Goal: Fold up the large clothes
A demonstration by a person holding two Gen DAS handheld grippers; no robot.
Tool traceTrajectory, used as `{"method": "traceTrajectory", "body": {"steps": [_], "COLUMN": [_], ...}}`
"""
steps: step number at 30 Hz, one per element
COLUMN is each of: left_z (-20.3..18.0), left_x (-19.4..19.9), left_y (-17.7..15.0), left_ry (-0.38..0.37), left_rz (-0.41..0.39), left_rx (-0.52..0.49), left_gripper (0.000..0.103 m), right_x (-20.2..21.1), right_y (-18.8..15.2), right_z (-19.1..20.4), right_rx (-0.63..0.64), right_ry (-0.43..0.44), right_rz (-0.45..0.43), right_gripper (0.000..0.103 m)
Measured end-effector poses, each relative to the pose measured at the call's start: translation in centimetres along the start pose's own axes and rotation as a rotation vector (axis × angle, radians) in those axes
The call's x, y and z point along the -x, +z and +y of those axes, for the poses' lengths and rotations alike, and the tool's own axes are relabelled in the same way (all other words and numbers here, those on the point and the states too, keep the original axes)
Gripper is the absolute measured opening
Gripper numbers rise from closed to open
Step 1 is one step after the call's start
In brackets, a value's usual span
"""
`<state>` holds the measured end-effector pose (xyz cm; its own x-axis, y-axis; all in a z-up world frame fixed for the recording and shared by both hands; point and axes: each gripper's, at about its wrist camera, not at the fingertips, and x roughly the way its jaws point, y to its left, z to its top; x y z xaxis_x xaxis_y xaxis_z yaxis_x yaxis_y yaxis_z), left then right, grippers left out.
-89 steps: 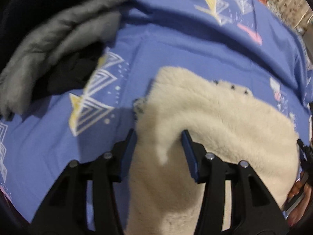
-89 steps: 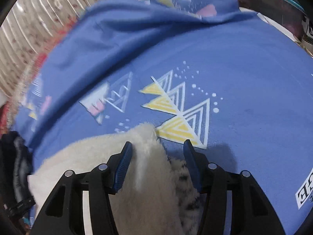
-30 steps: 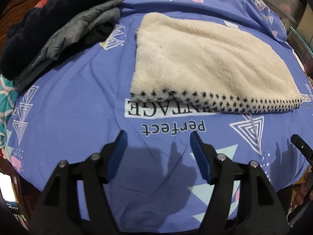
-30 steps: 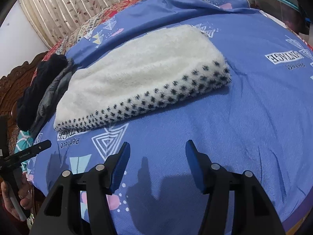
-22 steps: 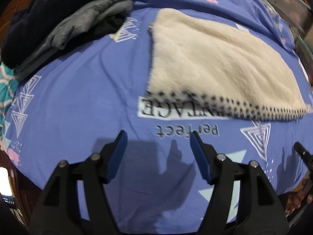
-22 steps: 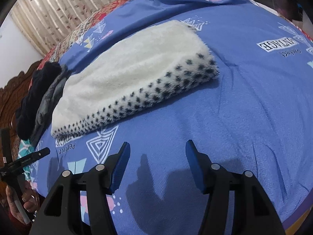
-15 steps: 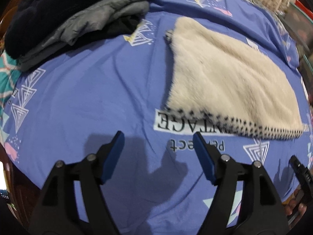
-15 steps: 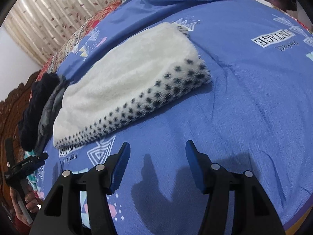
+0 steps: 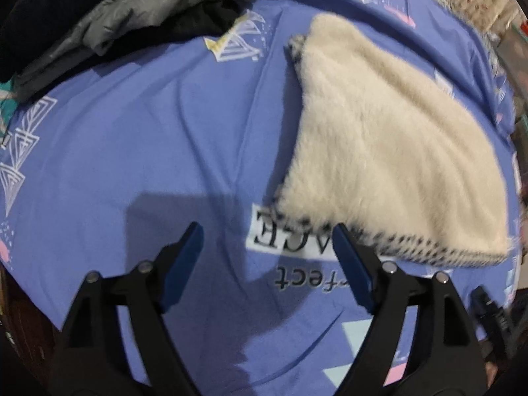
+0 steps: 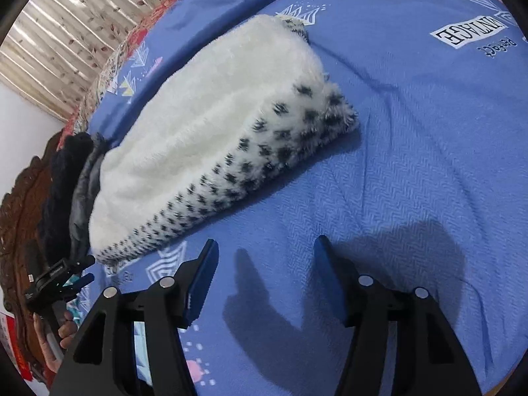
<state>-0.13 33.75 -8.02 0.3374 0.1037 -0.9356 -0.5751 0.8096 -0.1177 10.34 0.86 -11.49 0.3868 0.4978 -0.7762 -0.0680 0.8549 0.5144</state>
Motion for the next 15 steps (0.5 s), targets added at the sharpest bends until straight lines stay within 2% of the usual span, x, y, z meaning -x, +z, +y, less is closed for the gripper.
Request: {"method": "traceTrajectory", "body": {"steps": [4, 5, 8, 9, 11, 15], "left_z": [-1.6, -2.1, -3.2, -3.2, -2.9, -2.6], "left_x": [-2.4, -3.1, -3.5, -3.5, -3.5, -3.6], "left_y": [-2.4, -3.2, -4.5, -4.7, -4.8, -5.1], "left_ry": [0.049, 0.083, 0.150, 0.154, 0.139, 0.129], "left_rz": [0.041, 0.040, -0.015, -0.025, -0.029, -0.043], "left_rx": [-0.074, -0.106, -0.177, -0.177, -0.162, -0.171], "left_gripper": [0.089, 0.092, 0.097, 0.097, 0.098, 0.098], "right_x": [-0.1, -0.1, -0.2, -0.2, -0.4, -1.0], "right_y": [-0.4, -0.4, -0.6, -0.6, -0.6, -0.5], "right_z": [0.0, 0.0, 0.3, 0.3, 0.4, 1.3], "right_rx": [0.021, 0.025, 0.046, 0.051, 0.059, 0.102], "right_ry": [0.015, 0.020, 0.040, 0.047, 0.083, 0.093], "right_rz": [-0.021, -0.024, -0.033, -0.033, -0.030, -0.004], "right_gripper": [0.087, 0.089, 0.096, 0.097, 0.107, 0.114]}}
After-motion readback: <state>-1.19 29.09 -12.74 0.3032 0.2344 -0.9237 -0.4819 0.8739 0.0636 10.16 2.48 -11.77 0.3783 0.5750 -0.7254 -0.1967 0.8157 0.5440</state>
